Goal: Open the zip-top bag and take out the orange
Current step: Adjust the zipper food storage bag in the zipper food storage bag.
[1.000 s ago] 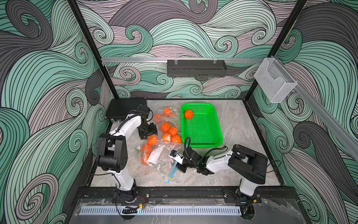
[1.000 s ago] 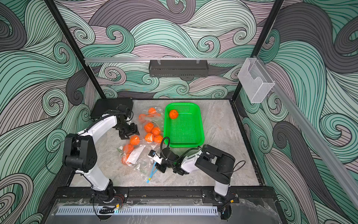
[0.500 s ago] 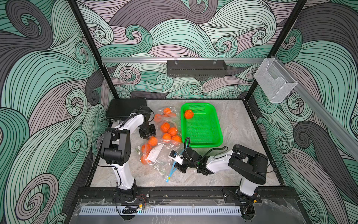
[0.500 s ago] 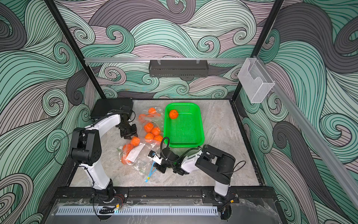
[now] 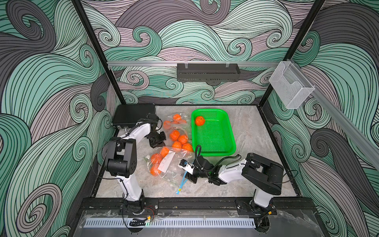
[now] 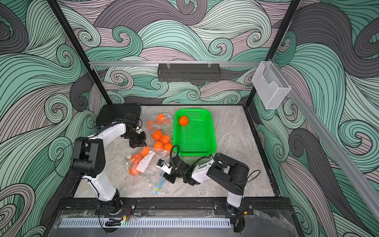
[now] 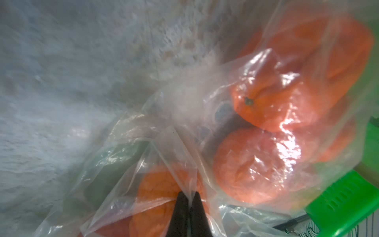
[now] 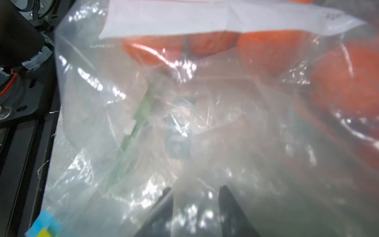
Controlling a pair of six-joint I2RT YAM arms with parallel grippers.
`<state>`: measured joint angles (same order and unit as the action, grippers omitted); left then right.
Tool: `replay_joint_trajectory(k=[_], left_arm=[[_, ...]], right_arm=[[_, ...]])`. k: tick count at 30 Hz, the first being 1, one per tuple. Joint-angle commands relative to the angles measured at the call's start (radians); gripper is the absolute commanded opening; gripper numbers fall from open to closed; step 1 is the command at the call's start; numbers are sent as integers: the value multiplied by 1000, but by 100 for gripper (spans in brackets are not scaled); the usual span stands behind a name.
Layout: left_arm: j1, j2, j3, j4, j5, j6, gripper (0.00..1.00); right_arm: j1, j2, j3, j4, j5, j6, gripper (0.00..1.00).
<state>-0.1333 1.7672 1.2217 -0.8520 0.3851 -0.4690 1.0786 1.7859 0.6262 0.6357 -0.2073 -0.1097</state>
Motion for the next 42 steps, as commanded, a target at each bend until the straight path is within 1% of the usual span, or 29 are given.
replay_joint_trajectory(k=[1, 4, 6, 8, 12, 17, 21, 23, 24, 26, 28, 30, 32, 34, 37, 39, 40, 42], left_arm=[[-15, -34, -61, -29, 155, -24, 0], [-21, -65, -111, 5, 238, -39, 0], [-31, -71, -114, -1, 269, -36, 0], [-37, -79, -113, -11, 277, -30, 0], [-37, -107, -95, -25, 233, -41, 0], [-38, -159, -63, -30, 219, -66, 0], [-36, -208, -50, -62, 110, -63, 0], [-36, -226, -58, -62, 89, -72, 0], [-37, -234, -65, -58, 90, -78, 0], [-38, -256, -84, -38, 96, -91, 0], [-48, -282, -94, -32, 67, -89, 0], [-58, -310, -111, -17, 72, -80, 0], [-58, -326, -127, -14, 100, -80, 0], [-58, -336, -140, -9, 132, -74, 0], [-58, -338, -155, -17, 117, -67, 0], [-58, -338, -159, -29, 92, -62, 0], [-58, -360, -157, -42, 71, -60, 0], [-65, -382, -153, -60, 8, -59, 0]], right_arm=[[3, -12, -7, 85, -27, 22, 42], [-1, 4, 7, 122, -29, 25, 45], [-5, 21, 25, 143, -30, 37, 47], [-9, 31, 40, 175, -48, 49, 50], [-9, 39, 49, 249, -120, 59, 55], [-15, 38, 57, 303, -168, 63, 65], [-16, 24, 36, 346, -175, 63, 66], [-17, 16, 11, 371, -167, 50, 65], [-17, 12, -3, 392, -171, 43, 64], [-17, -2, -32, 426, -227, 12, 56], [-17, -9, -48, 448, -265, -14, 49], [-20, -5, -46, 447, -260, -6, 42], [-21, -6, -41, 455, -251, 10, 40], [-23, -8, -32, 459, -218, 33, 35], [-23, -20, -30, 487, -178, 68, 25], [-24, -37, -28, 473, -165, 78, 23], [-23, -45, -26, 453, -138, 90, 23], [-28, -46, -12, 399, -72, 107, 27]])
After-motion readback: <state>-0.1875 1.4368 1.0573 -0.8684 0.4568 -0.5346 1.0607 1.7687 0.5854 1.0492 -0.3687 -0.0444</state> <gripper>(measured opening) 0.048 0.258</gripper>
